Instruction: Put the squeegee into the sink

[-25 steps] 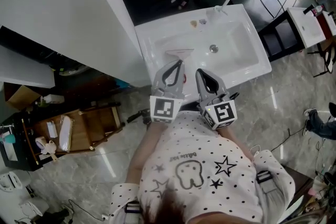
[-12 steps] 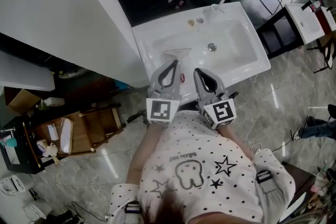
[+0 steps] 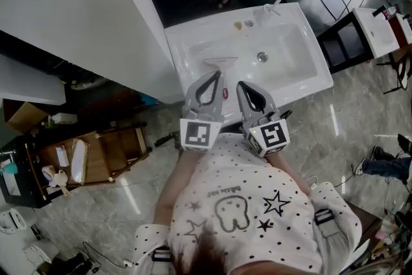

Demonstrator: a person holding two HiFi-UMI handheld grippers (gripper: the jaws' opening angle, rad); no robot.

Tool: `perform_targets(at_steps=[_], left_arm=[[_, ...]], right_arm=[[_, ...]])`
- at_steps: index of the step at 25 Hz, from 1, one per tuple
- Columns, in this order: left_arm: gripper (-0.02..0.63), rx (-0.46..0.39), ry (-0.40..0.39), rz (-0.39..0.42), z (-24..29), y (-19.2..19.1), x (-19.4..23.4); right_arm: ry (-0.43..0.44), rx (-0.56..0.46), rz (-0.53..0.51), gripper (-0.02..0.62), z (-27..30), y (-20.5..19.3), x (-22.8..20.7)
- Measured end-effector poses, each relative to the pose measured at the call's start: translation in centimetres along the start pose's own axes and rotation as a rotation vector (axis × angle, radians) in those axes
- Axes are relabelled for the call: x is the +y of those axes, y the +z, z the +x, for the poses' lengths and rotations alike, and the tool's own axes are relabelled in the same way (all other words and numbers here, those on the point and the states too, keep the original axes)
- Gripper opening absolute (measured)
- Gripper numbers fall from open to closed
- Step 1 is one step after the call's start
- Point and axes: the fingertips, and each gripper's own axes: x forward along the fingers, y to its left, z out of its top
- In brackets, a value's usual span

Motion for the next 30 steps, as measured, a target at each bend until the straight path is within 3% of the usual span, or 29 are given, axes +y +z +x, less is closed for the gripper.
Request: perform_targets(at_steps=[17,30], left_arm=[[-0.003,0.022,0.034,-0.014,-0.5,-0.8,-0.2],[-0.003,0.033,0.014,-0.031,-0.7,-1.2,-1.8]], right_arm=[[0.018,0.012,-0.002,-0.005,-0.5,-0.7,0.1],[0.016,0.022,0.013,-0.005,-1.4,-1.4,0.1]])
